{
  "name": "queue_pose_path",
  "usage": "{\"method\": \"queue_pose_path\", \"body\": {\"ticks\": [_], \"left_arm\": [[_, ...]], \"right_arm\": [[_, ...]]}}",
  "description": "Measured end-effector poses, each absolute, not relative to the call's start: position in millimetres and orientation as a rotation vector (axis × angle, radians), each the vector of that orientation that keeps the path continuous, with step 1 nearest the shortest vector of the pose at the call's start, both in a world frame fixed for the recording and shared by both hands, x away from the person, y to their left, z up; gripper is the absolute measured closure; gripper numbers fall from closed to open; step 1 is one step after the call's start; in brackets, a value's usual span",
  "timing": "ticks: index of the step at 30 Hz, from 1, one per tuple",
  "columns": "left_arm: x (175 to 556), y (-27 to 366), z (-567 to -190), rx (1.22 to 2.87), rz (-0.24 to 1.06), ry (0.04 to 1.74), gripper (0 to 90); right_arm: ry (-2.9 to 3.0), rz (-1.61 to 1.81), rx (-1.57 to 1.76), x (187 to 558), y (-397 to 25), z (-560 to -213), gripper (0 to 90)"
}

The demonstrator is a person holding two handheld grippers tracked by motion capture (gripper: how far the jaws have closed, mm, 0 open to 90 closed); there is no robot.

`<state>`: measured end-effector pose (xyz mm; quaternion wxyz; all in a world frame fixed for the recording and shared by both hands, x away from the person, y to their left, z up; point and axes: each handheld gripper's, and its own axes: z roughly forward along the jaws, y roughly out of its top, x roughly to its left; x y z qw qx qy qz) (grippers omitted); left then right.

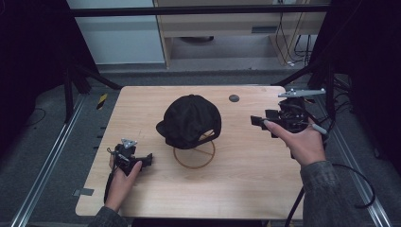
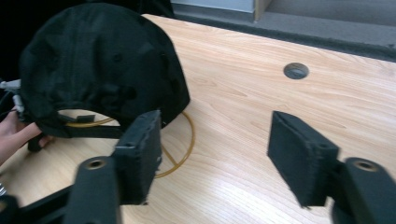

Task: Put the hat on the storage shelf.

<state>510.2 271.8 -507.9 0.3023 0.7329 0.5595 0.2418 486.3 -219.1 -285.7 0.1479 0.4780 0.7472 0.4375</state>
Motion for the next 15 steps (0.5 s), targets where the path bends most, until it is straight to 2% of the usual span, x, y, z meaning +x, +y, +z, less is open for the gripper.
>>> {"method": "queue_pose_path", "body": {"ticks": [6,15], "left_arm": [[510.2,272.1,-507.7,1.948,0.641,1.482,0.0],[510.0,271.8,-507.8,1.947,0.641,1.483,0.0]], "right_arm": [[2.099,1.204,1.408,485.5,-228.0,-292.2,16.4],[2.042,1.183,1.429,482.7,-240.8,-307.5,11.0]]}}
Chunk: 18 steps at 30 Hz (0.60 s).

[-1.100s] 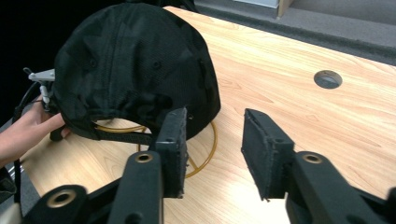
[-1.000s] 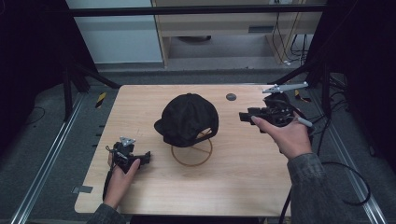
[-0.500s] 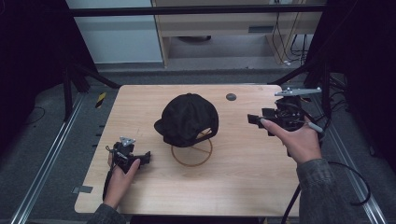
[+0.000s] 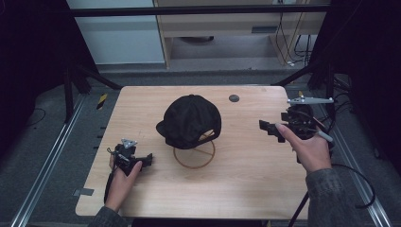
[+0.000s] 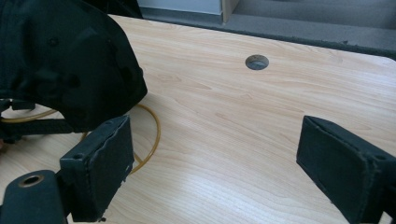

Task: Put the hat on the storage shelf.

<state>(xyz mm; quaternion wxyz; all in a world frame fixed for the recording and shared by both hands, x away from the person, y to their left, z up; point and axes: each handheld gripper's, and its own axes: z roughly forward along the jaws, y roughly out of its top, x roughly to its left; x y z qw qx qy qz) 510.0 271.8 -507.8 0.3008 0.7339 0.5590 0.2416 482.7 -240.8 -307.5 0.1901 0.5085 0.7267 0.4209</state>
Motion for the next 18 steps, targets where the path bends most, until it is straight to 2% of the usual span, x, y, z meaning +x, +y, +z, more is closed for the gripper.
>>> {"method": "queue_pose_path", "body": {"ticks": [18], "left_arm": [[509.9,271.7,-507.7,1.948,0.641,1.482,0.0]], "right_arm": [[2.027,1.182,1.454,473.7,-253.1,-329.7,8.3]]}}
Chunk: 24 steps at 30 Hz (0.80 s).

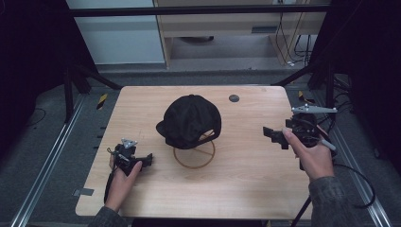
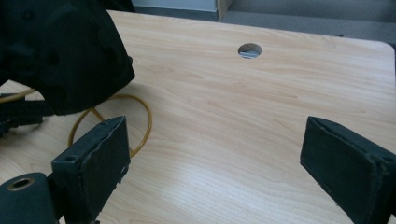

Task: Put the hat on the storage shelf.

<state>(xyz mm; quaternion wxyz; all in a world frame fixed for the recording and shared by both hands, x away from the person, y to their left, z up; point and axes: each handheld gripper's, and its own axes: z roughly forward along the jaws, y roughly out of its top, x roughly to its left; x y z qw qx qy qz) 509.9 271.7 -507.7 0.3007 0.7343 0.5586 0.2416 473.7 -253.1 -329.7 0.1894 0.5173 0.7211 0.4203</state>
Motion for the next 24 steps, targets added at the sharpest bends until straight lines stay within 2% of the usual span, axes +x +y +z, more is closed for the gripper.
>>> {"method": "queue_pose_path", "body": {"ticks": [24], "left_arm": [[509.6,271.4,-507.8,1.948,0.642,1.482,0.0]], "right_arm": [[2.140,1.086,1.518,466.6,-233.9,-414.0,13.4]]}}
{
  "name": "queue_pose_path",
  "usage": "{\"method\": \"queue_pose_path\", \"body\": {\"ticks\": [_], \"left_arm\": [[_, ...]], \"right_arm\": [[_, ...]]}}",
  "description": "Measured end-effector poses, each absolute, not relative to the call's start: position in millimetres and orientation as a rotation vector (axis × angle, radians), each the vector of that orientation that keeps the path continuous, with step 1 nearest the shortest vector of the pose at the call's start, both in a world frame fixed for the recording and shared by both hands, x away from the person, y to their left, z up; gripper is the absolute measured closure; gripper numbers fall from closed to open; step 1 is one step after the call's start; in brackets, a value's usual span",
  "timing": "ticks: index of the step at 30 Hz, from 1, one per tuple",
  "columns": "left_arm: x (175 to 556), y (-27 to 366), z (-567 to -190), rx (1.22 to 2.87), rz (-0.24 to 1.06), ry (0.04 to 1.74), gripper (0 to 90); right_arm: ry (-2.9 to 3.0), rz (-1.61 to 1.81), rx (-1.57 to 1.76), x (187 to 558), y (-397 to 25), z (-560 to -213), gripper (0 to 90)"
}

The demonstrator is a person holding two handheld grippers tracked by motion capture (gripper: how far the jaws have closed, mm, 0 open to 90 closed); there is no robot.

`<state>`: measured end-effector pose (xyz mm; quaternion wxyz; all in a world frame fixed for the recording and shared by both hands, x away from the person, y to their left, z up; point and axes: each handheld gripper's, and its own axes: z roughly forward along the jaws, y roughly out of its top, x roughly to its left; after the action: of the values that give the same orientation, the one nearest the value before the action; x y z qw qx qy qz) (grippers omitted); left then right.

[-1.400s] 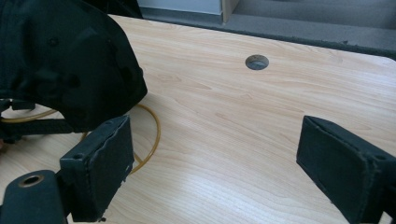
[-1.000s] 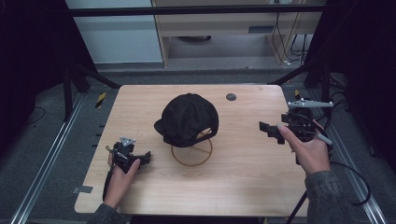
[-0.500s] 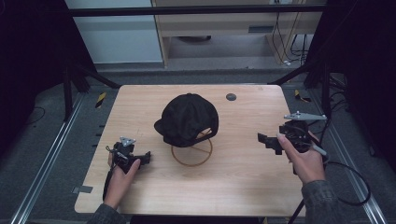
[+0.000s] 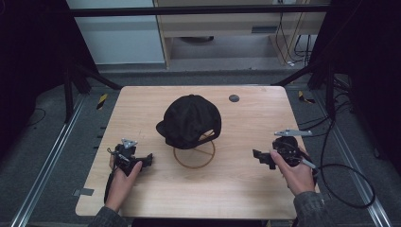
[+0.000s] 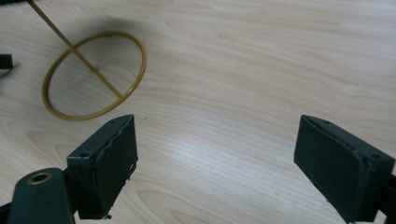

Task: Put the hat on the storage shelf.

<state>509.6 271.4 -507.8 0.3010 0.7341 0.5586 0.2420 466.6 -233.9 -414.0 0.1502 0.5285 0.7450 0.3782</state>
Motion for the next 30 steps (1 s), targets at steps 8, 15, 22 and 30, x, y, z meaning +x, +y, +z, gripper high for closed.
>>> {"method": "queue_pose_path", "body": {"ticks": [8,15,22,30], "left_arm": [[509.5,271.3,-507.8,1.948,0.642,1.482,0.0],[509.4,271.3,-507.8,1.948,0.642,1.482,0.0],[509.4,271.3,-507.8,1.948,0.642,1.482,0.0],[510.7,271.5,-507.8,1.946,0.641,1.483,0.0]], "right_arm": [[2.185,1.042,1.511,468.4,-219.5,-441.8,14.1],[2.223,1.017,1.499,468.4,-206.0,-461.5,14.7],[2.239,1.002,1.479,469.1,-194.1,-475.3,14.8],[2.212,1.021,1.466,475.1,-180.1,-483.6,14.7]]}}
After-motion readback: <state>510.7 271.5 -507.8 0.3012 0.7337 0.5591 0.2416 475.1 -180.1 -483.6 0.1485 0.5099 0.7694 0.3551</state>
